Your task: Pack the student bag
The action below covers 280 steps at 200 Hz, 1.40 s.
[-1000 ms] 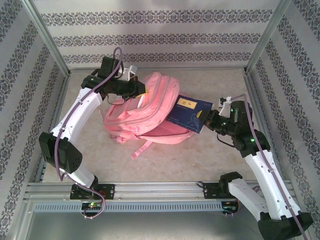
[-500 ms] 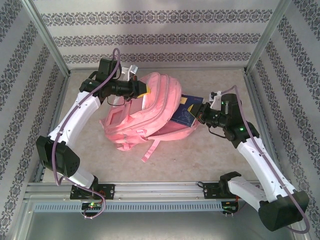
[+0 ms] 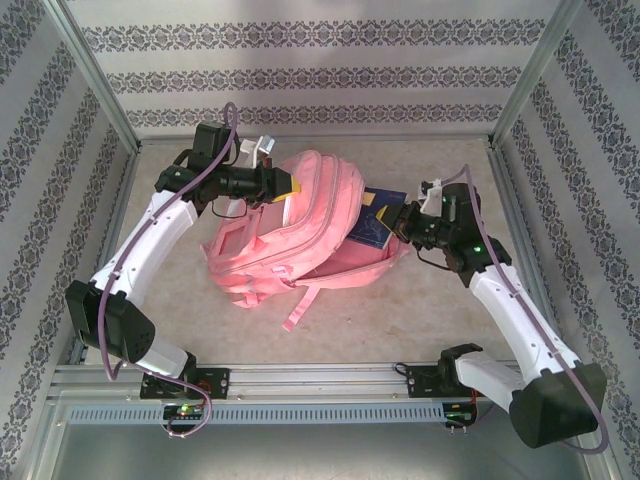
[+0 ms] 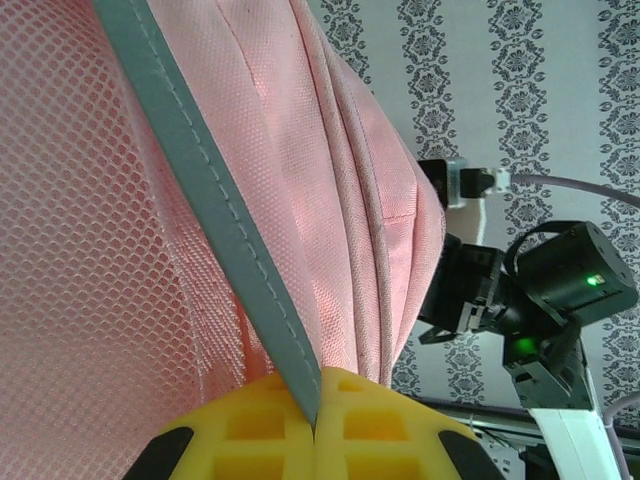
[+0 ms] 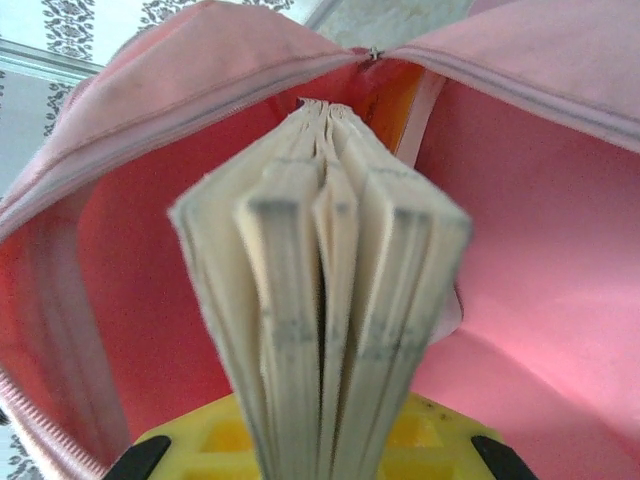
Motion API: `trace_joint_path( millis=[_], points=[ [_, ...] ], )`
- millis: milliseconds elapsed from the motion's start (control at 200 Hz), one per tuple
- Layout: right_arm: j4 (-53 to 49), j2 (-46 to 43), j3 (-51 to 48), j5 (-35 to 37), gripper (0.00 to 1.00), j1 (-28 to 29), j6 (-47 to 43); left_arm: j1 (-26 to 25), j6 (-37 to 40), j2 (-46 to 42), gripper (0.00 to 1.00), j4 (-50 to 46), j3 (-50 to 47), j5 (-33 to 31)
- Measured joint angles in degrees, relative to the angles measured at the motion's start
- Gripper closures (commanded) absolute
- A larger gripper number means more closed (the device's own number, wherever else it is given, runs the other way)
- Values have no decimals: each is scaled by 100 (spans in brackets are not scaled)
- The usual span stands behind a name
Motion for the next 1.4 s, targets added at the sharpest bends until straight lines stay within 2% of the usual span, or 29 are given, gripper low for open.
trace_joint_path(
  millis=[260,515,740,954,1109,1234,1399],
  points=[
    [529,551,2,-151,100,472,487,-7,-74,-15,100,140,-57,24],
    [1388,1615,35,-68,100,981,1045,-11,-109,-15,100,219,-70,46],
    [1764,2542,645,258,100,1403,1270,-48,-129,-15,100,295,-133,98],
    [1764,3294,1276,636,84,1768,1268,-48,-170,-15,100,420,-170,107],
    [1980,3926,1615,706,46,1926,1340,-46,-190,-15,100,417,-177,83],
    [2057,4050,1676,651,32,1950,1266,-44,-170,-15,100,402,-184,2],
    [1808,3729,1650,671,17,1917,890,-46,-81,-15,100,332,-184,-92]
  ],
)
